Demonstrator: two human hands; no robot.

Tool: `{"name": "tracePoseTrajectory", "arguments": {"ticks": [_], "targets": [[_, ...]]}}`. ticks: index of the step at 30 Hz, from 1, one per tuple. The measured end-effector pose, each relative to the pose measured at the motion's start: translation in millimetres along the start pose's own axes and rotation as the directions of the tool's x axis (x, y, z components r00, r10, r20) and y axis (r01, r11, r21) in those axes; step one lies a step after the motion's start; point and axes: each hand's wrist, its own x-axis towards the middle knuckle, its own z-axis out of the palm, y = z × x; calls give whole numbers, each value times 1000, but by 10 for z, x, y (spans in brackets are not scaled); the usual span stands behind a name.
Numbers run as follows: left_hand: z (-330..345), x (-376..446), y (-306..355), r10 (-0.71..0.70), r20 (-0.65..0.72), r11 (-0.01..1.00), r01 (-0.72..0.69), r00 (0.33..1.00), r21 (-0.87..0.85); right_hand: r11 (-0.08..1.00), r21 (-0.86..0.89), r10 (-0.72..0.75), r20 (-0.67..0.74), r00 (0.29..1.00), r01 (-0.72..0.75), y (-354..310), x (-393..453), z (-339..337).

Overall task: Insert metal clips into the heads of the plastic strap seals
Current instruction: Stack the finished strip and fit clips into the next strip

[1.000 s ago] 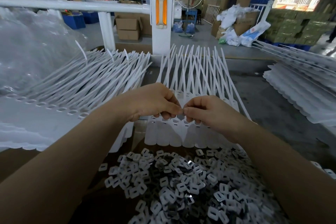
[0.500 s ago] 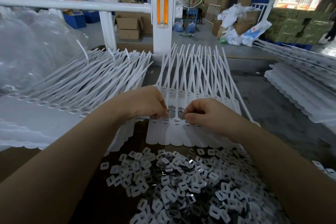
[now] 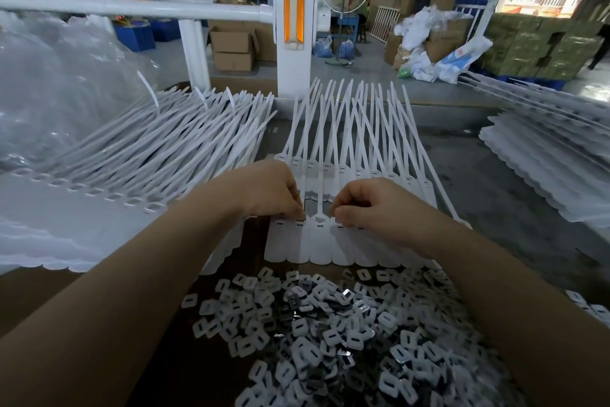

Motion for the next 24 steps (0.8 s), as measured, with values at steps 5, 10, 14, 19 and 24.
{"name": "tracePoseTrajectory", "arguments": {"ticks": [5, 10, 14, 19, 24], "targets": [[-15, -27, 10, 93, -32, 992, -90, 995, 92, 1000, 17, -3, 0, 1000, 3, 8, -6, 5], [-54, -22, -1, 190, -11, 965, -185, 982, 184, 1000, 8, 2, -2, 1000, -2, 6, 2, 7], [-74, -16, -30, 136, 67, 989, -140, 988, 52, 1000, -2, -4, 6, 1000, 4, 6, 15, 0], [-83, -34, -28, 83, 87, 996, -80, 993, -42, 1000, -2, 1, 6, 1000, -1, 8, 10, -3], [-45, -36, 7, 29, 98, 999, -25, 995, -41, 1000, -5, 6, 5, 1000, -6, -4, 12, -4]]}}
